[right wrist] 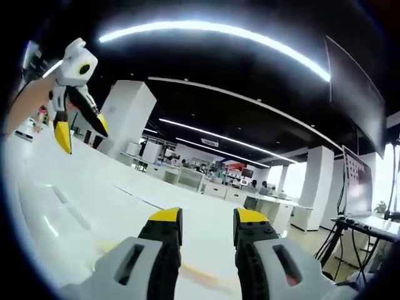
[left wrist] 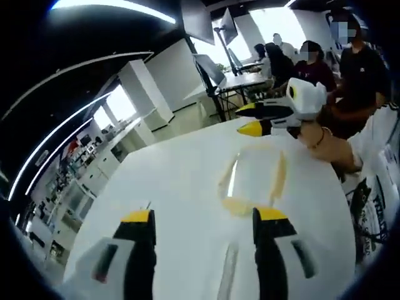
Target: Snap each plastic latch of the storage box into its locked position after aligning the lid with the box until every specified latch is closed and the lid sits flush.
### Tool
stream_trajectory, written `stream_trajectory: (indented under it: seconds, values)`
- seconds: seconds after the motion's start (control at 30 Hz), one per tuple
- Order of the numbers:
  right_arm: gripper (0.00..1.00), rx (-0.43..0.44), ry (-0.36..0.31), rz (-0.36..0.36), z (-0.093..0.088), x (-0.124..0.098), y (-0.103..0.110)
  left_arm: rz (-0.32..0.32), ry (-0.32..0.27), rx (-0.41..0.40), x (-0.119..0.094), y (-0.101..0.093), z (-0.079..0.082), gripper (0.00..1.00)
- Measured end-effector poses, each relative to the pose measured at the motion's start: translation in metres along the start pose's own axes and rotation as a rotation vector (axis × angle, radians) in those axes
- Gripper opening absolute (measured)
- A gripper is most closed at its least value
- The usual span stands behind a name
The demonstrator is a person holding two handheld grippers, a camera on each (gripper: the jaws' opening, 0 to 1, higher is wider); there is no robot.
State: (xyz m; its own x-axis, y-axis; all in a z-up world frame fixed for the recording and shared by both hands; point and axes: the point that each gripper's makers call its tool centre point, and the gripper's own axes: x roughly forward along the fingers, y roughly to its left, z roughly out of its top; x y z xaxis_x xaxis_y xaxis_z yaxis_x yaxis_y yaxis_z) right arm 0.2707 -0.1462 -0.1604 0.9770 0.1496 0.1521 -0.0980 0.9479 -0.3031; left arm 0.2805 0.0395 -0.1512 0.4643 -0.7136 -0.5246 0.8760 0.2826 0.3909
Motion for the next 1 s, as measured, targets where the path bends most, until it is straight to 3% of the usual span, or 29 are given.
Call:
stream_trajectory:
  seconds: [0.47, 0.67, 0.8, 1.0]
  values:
    - [0.32, 0.005, -0.011, -0.02, 0.002, 0.0, -0.004, -0.121, 0.125, 0.077, 0.054, -0.016, -0.005, 0.64]
    - [0.32, -0.011, -0.016, -0.022, 0.004, 0.0, -0.001, -0.225, 0.218, 0.108, 0.076, -0.03, -0.018, 0.65]
    - [0.32, -0.015, -0.016, -0.015, 0.005, 0.001, 0.002, -0.26, 0.286, 0.143, 0.093, -0.034, -0.028, 0.63]
    - [0.32, -0.023, -0.016, -0.009, 0.005, 0.001, 0.005, -0.353, 0.38, 0.184, 0.109, -0.056, -0.044, 0.62]
